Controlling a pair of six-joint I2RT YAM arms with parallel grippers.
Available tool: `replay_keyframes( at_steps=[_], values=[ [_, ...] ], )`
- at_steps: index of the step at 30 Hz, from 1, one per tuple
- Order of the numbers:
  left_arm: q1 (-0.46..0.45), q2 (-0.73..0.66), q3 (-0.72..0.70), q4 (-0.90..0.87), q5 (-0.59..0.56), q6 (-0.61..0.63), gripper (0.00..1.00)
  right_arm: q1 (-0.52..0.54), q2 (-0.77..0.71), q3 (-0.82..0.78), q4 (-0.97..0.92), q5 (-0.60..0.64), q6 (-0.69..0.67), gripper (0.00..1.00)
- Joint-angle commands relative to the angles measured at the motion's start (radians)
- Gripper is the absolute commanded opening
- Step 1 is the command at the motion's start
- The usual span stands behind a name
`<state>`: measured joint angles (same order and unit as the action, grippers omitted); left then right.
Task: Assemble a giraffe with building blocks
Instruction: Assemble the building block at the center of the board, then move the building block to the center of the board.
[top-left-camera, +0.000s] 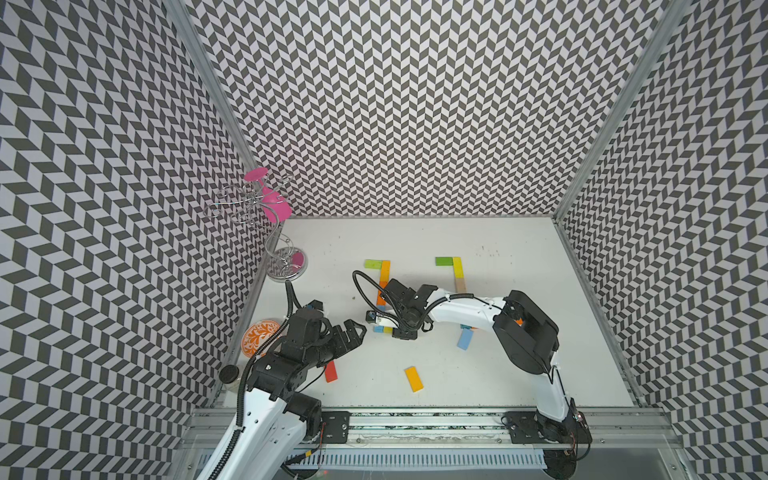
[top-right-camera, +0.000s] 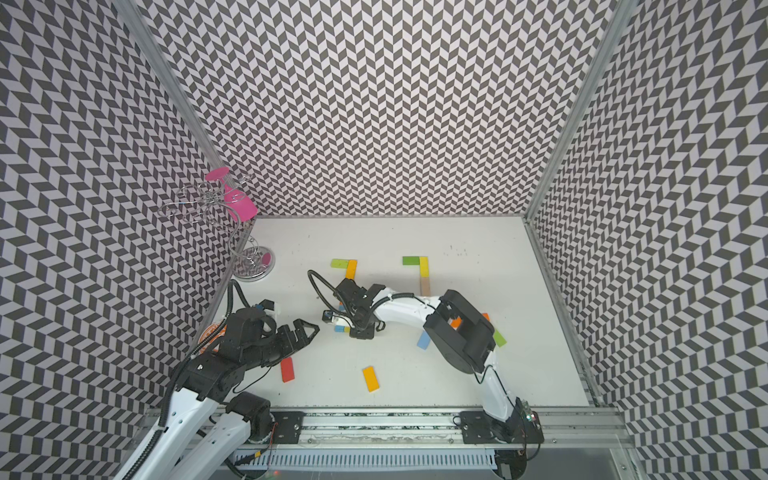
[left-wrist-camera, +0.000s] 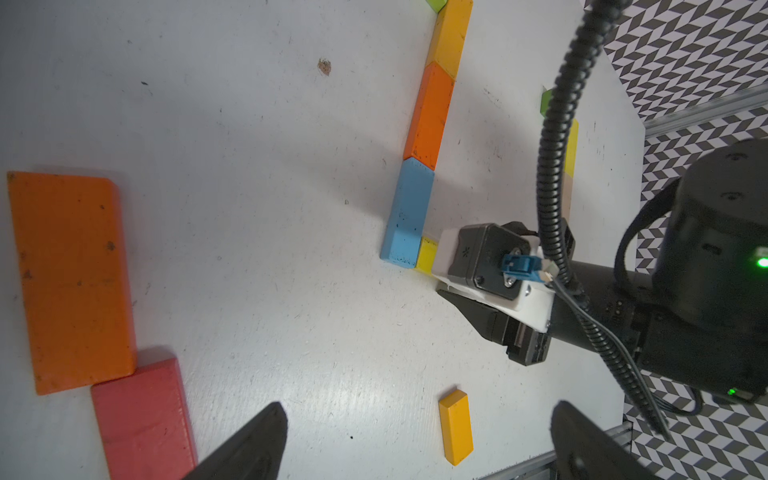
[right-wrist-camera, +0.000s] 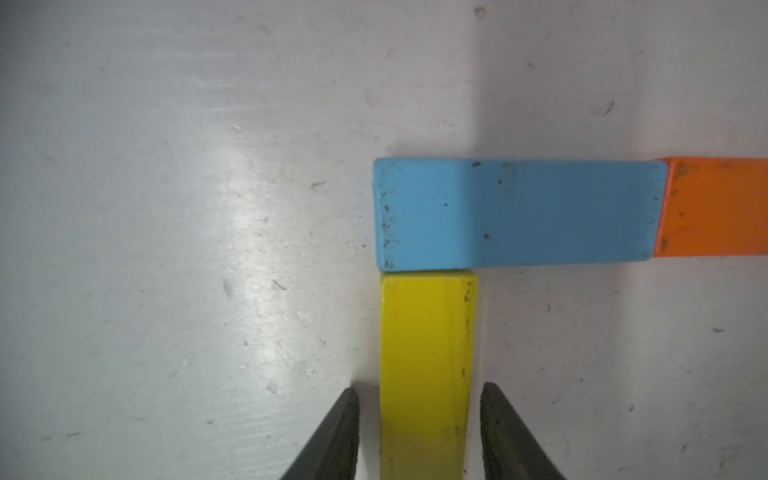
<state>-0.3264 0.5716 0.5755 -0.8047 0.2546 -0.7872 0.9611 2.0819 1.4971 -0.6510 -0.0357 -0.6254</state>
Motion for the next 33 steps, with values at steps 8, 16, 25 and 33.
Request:
replay_keyframes(
  at_steps=[8, 16, 25, 33],
  values=[
    [0.003, -0.003, 0.054, -0.049, -0.076, -0.001, 1.00, 0.006, -0.092, -0.016, 0.015, 0.002, -0.001, 0.68],
    [0.003, 0.086, 0.142, -0.158, -0.259, -0.026, 1.00, 0.003, -0.327, -0.141, 0.156, 0.005, 0.061, 0.72],
    [0.012, 0.368, 0.265, -0.199, -0.518, -0.055, 1.00, 0.030, -0.710, -0.510, 0.511, 0.019, 0.288, 0.72],
    [0.133, 0.521, 0.171, -0.028, -0.420, -0.040, 1.00, 0.116, -0.955, -0.756, 0.735, 0.076, 0.398, 0.70]
  ],
)
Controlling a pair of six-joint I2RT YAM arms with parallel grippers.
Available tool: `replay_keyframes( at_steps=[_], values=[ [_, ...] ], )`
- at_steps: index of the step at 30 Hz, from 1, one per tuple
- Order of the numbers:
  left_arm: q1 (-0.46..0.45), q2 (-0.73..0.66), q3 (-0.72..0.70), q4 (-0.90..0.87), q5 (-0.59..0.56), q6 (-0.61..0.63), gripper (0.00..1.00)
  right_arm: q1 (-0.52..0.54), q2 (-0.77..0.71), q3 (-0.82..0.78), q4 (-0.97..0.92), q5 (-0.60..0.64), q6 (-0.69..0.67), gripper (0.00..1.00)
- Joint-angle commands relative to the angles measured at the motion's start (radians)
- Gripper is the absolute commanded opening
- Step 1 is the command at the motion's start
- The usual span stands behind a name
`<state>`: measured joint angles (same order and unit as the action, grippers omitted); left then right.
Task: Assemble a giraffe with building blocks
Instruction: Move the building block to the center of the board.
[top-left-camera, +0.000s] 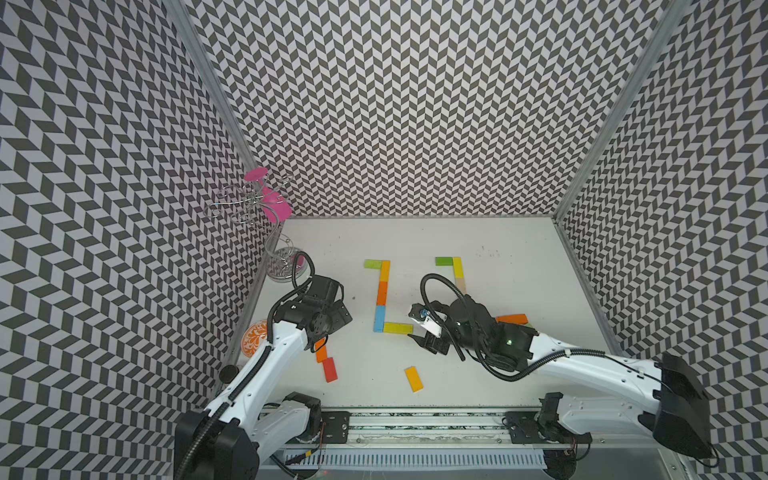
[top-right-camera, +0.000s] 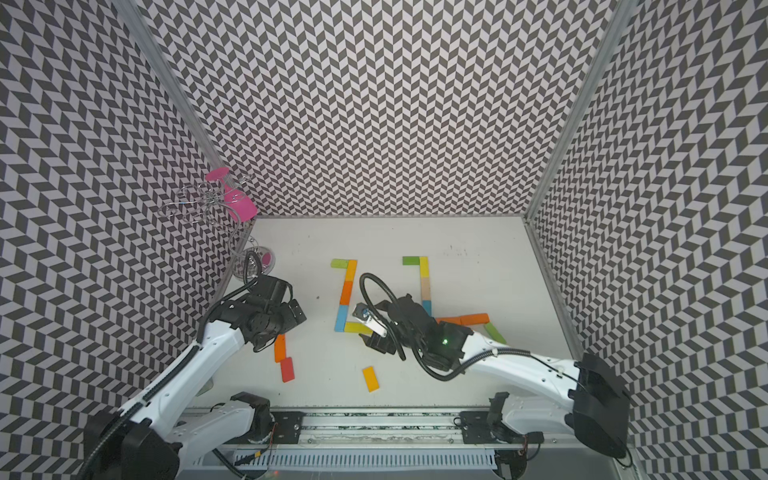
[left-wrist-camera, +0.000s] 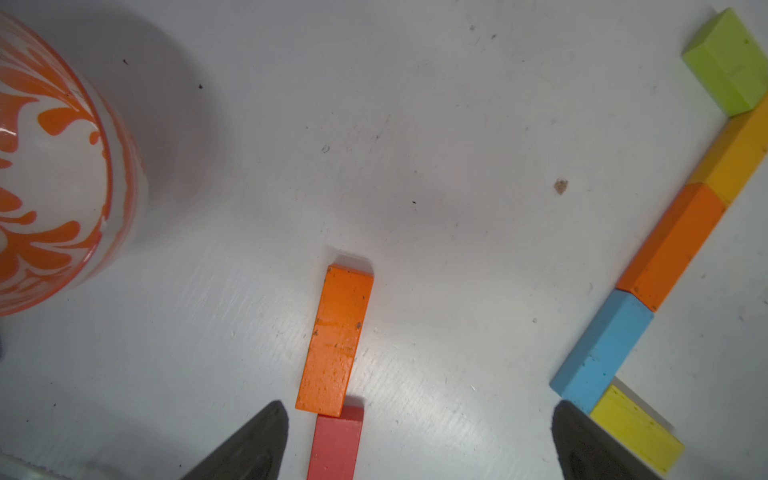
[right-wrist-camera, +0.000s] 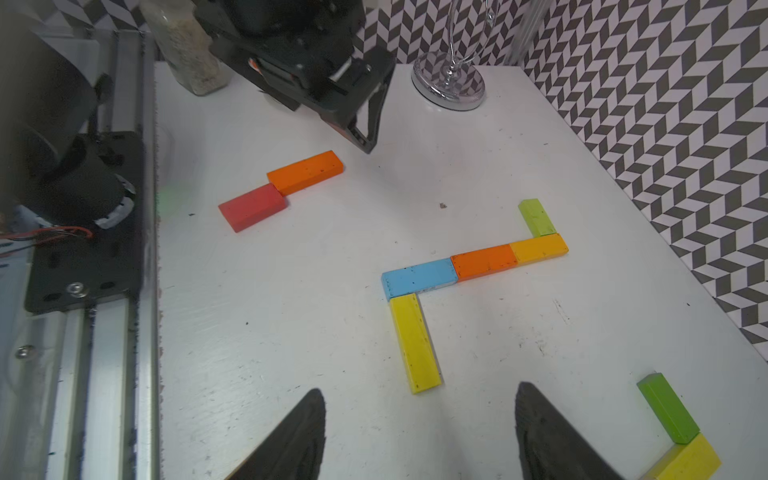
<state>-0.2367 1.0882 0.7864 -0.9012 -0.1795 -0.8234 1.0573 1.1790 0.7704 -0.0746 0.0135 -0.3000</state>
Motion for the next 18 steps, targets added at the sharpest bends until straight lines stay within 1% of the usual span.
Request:
replay_keyframes(
  at_steps=[1, 3, 7, 12, 18],
  values=[
    [0.061, 0.003, -0.066, 0.100, 0.039, -0.007, 1.00, 0.031, -0.072, -0.046, 0.169, 0.029, 0.083, 0.70],
    [0.094, 0.016, -0.094, 0.132, 0.076, -0.012, 1.00, 0.048, -0.099, -0.074, 0.189, 0.042, 0.102, 0.70],
    [0.133, 0.078, -0.120, 0.155, 0.085, -0.026, 1.00, 0.073, -0.131, -0.110, 0.206, 0.055, 0.123, 0.70],
    [0.139, 0.139, -0.127, 0.163, 0.057, -0.049, 1.00, 0.086, -0.150, -0.132, 0.218, 0.063, 0.128, 0.69],
    [0.139, 0.151, -0.166, 0.196, 0.078, -0.077, 0.99, 0.089, -0.172, -0.139, 0.209, 0.075, 0.128, 0.69]
  ],
)
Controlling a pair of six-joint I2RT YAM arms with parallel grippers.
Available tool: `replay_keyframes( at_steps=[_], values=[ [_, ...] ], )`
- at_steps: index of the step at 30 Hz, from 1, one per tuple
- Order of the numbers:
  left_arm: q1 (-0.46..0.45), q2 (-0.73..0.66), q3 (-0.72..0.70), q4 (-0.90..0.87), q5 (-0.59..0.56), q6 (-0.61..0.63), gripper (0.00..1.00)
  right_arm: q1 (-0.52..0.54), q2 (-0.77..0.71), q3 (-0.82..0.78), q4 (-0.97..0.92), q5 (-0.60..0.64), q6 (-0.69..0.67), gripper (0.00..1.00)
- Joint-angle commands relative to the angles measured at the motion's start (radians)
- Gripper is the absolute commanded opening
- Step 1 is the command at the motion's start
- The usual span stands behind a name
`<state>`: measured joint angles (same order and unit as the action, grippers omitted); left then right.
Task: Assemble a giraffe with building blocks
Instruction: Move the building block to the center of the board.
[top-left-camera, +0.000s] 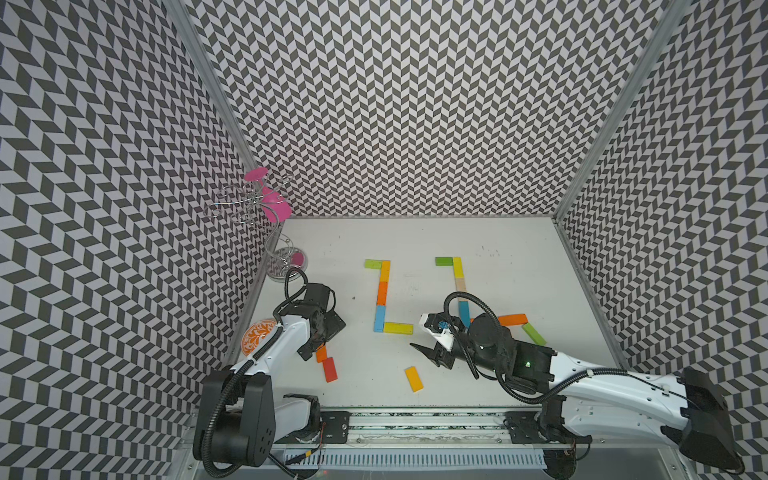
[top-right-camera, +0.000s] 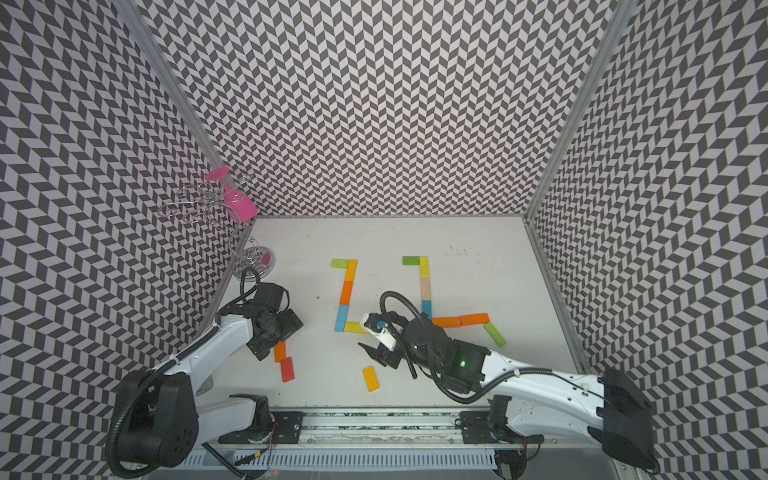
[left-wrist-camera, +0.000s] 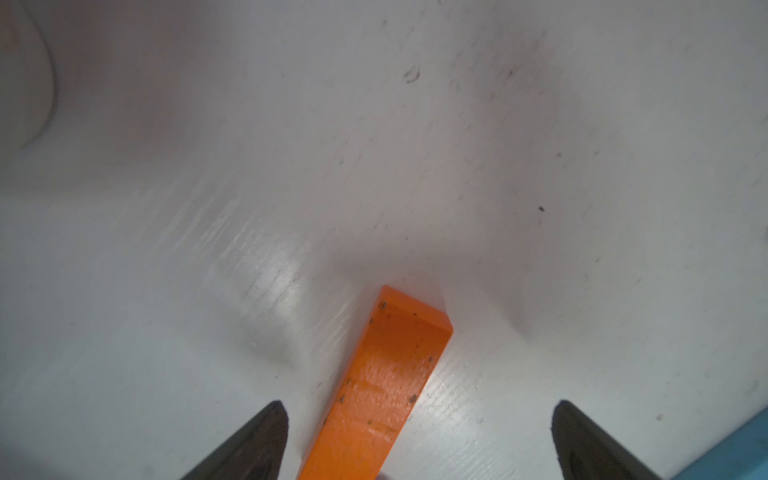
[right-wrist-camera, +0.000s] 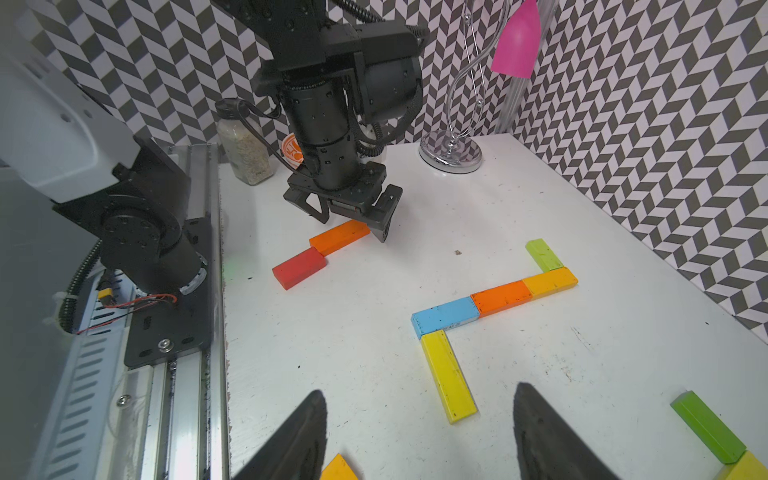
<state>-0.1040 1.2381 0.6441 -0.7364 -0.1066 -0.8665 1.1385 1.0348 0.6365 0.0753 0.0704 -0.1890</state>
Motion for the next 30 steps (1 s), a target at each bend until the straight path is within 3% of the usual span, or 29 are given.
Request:
replay_keyframes(
  at_steps=[1, 5, 11, 24, 30],
  values=[
    [0.007, 0.003, -0.032, 0.037, 0.014, -0.039, 0.99, 0.007, -0.030, -0.006, 0.058, 0.020, 0.017, 0.69],
    [0.006, 0.020, -0.085, 0.083, 0.078, -0.057, 0.96, 0.010, -0.040, -0.008, 0.047, 0.029, 0.022, 0.68],
    [-0.006, -0.005, -0.143, 0.153, 0.173, -0.067, 0.80, 0.014, -0.048, -0.012, 0.039, 0.037, 0.030, 0.67],
    [-0.026, -0.007, -0.137, 0.184, 0.127, -0.030, 0.37, 0.027, -0.016, 0.011, 0.039, 0.043, 0.040, 0.64],
    [-0.025, 0.039, -0.140, 0.211, 0.137, -0.008, 0.35, 0.033, -0.004, 0.017, 0.042, 0.047, 0.040, 0.63]
  ],
)
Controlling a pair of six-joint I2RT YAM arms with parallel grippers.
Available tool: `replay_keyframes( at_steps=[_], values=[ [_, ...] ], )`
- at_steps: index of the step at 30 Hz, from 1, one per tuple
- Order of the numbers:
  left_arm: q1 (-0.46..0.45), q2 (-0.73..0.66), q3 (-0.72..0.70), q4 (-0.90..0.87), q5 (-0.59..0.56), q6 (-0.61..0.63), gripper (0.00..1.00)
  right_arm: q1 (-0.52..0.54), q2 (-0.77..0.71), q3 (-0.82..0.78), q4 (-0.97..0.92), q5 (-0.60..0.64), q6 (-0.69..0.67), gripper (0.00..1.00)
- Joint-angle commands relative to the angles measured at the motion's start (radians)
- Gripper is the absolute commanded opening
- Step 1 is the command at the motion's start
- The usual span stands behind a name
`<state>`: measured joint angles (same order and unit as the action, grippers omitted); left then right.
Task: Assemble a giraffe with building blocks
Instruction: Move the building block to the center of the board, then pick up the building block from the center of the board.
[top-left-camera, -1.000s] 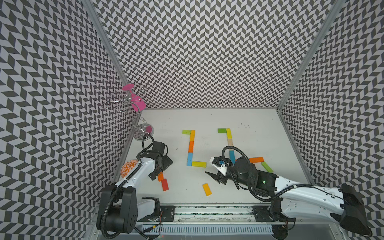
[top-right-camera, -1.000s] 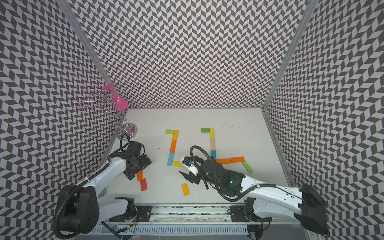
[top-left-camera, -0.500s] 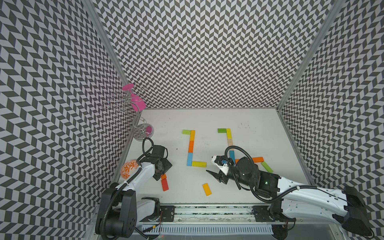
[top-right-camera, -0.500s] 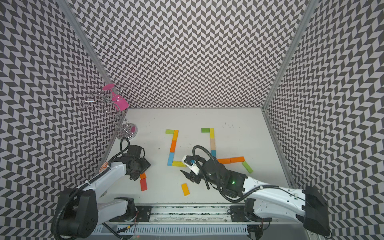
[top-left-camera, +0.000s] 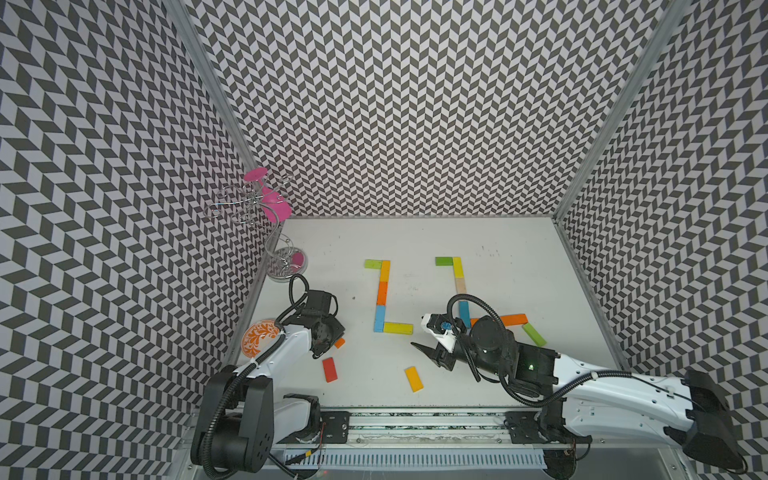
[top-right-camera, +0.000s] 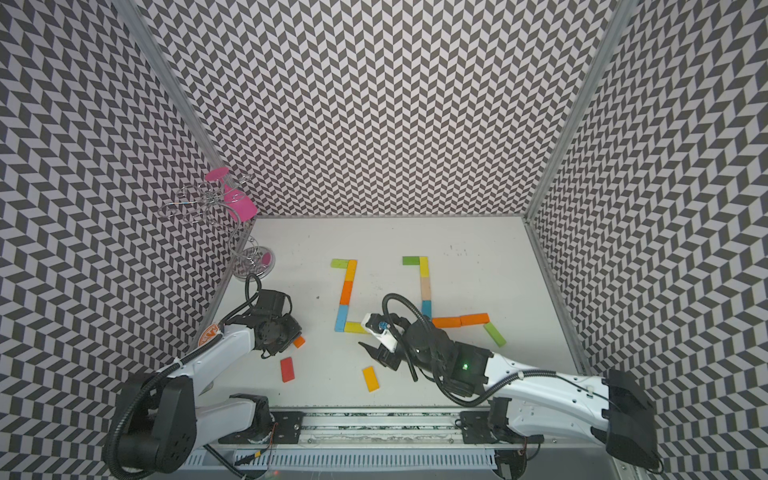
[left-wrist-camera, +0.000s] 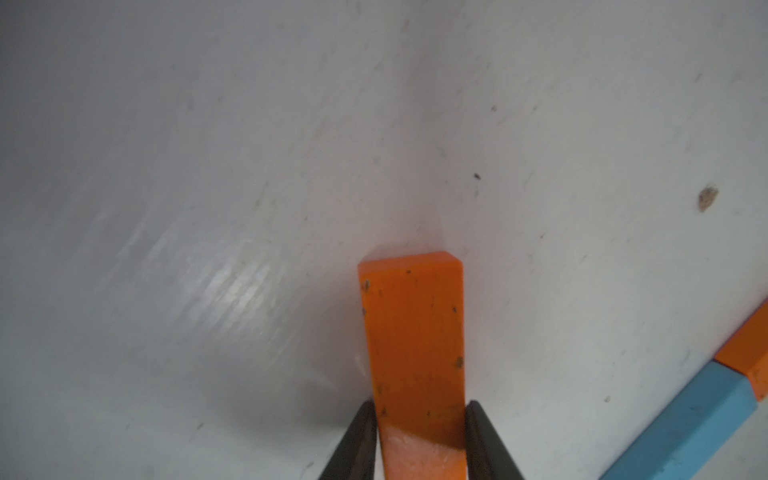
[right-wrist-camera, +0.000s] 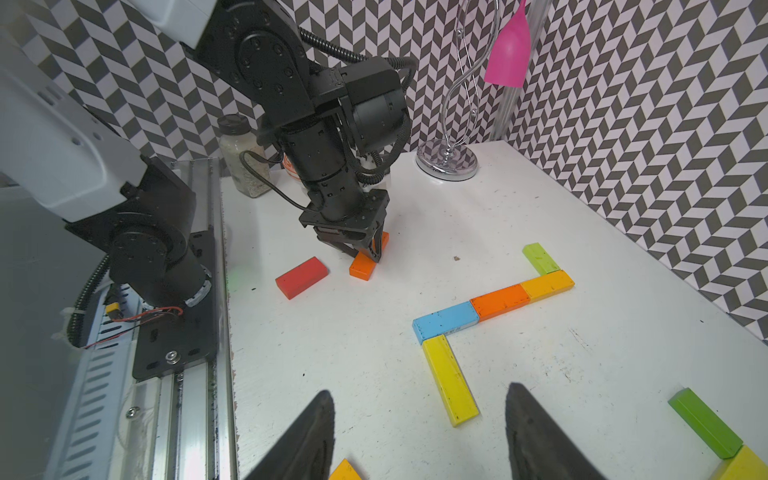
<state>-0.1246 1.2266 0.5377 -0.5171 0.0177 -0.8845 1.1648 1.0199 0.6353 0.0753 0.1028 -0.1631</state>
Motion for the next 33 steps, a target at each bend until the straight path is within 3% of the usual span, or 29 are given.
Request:
replay_keyframes(
  at_steps=[1, 3, 7, 10, 21, 33],
  values=[
    [-0.006, 0.058, -0.032, -0.005, 0.021, 0.016, 0.35, 0.008, 0.012, 0.022, 0.041, 0.016, 0.016, 0.63],
    [-0.010, 0.070, -0.028, -0.003, 0.034, 0.025, 0.36, 0.010, 0.016, 0.026, 0.039, 0.019, 0.016, 0.63],
    [-0.039, 0.113, -0.009, -0.019, 0.026, 0.033, 0.65, 0.014, 0.019, 0.035, 0.034, 0.025, 0.016, 0.63],
    [-0.047, 0.181, 0.003, -0.025, 0.034, 0.045, 0.67, 0.018, 0.022, 0.040, 0.029, 0.033, 0.014, 0.63],
    [-0.112, 0.315, 0.092, -0.162, -0.013, 0.063, 0.66, 0.029, -0.036, -0.024, 0.104, 0.078, 0.031, 0.62],
    [-0.121, 0.464, 0.125, -0.219, -0.009, 0.094, 0.48, 0.029, -0.078, -0.095, 0.141, 0.126, 0.037, 0.62]
  ],
)
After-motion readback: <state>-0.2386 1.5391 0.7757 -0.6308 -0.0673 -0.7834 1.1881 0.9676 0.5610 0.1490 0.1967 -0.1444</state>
